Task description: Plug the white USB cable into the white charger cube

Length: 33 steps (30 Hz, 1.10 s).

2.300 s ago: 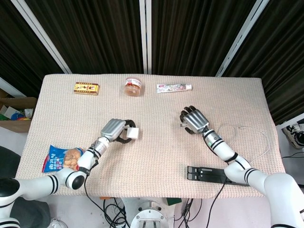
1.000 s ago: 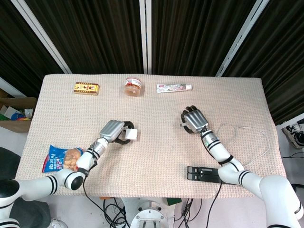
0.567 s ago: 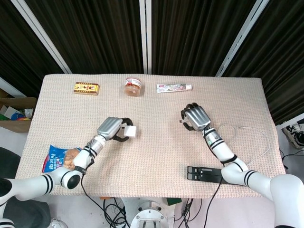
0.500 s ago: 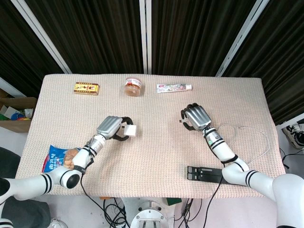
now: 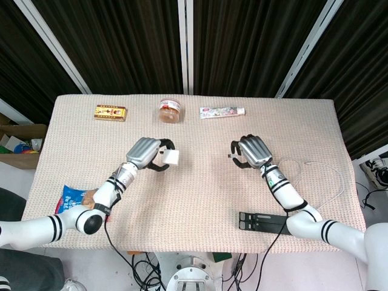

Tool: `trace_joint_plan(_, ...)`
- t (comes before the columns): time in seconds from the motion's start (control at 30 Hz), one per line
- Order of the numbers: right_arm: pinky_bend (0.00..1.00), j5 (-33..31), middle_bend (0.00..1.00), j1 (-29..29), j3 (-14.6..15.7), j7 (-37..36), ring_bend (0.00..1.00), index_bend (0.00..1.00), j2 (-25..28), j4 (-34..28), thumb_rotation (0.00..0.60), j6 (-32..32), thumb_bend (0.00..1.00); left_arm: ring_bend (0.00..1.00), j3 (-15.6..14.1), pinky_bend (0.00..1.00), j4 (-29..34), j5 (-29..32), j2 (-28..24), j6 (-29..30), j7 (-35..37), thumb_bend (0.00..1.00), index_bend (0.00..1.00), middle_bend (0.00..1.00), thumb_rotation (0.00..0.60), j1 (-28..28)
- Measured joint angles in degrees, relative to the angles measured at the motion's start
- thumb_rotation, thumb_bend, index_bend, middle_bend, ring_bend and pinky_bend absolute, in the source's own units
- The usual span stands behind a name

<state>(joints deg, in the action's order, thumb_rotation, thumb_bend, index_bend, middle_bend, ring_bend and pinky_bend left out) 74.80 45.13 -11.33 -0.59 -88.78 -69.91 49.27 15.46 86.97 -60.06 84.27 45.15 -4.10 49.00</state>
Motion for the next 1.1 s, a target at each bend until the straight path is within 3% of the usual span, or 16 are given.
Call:
trace_joint_plan(0.47,0.40,-14.14,0.65,4.67,-5.40,6.55,0.40,0.60,4.89,-11.63,0.600,-6.26,0.83,0.73,0.87,0.92,-1.14,9.37,5.83,2.69,-7.36,0.24,0.56,0.45,0.600,4.22)
trace_joint_plan(1.1,0.40,-27.32,0.64,14.40,-5.02,17.65,0.40,0.60,1.28,-12.78,0.600,-8.33,0.83,0.73,1.51,0.92,0.31,13.54,5.88,4.96,-11.38,0.24,0.56,0.44,0.600,6.64)
